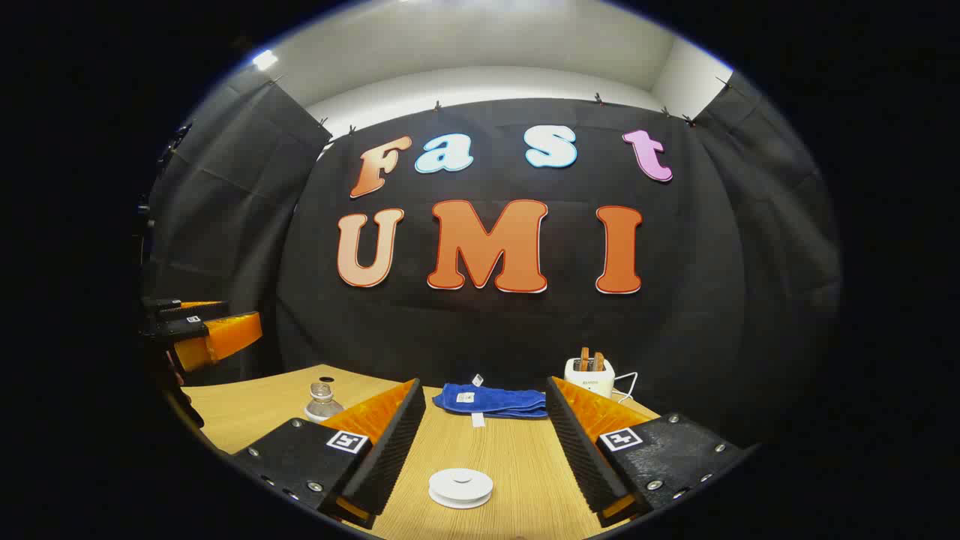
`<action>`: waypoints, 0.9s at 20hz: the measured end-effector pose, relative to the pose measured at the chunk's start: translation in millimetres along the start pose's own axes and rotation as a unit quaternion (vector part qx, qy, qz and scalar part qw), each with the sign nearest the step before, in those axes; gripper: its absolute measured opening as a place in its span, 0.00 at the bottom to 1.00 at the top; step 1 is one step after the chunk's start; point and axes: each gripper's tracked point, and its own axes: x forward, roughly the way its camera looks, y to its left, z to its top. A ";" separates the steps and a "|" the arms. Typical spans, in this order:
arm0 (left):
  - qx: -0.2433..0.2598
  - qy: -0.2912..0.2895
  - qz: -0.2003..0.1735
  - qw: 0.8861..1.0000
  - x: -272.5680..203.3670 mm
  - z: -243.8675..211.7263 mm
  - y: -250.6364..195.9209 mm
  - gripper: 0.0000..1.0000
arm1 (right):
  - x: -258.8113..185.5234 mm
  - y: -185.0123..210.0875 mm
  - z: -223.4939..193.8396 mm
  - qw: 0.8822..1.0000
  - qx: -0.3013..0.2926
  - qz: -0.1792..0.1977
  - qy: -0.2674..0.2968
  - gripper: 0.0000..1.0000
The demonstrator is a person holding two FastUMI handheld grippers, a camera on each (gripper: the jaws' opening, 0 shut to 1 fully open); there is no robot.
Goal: Open the teacup lid with one hand, grasp the water bottle and pour water into the teacup with the other hand; after pouring, place the water bottle on the coaster and then close the teacup lid.
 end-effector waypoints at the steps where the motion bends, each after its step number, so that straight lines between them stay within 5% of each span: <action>1: 0.000 0.001 0.000 1.000 -0.4 0.1 0.1 0.96 | -0.5 -1.2 -0.6 1.000 -0.001 -0.001 0.001 0.96; 18: -0.008 0.002 -0.018 1.000 -9.1 0.1 -3.4 0.97 | 1.4 11.9 -5.5 1.000 -0.011 0.017 0.003 0.96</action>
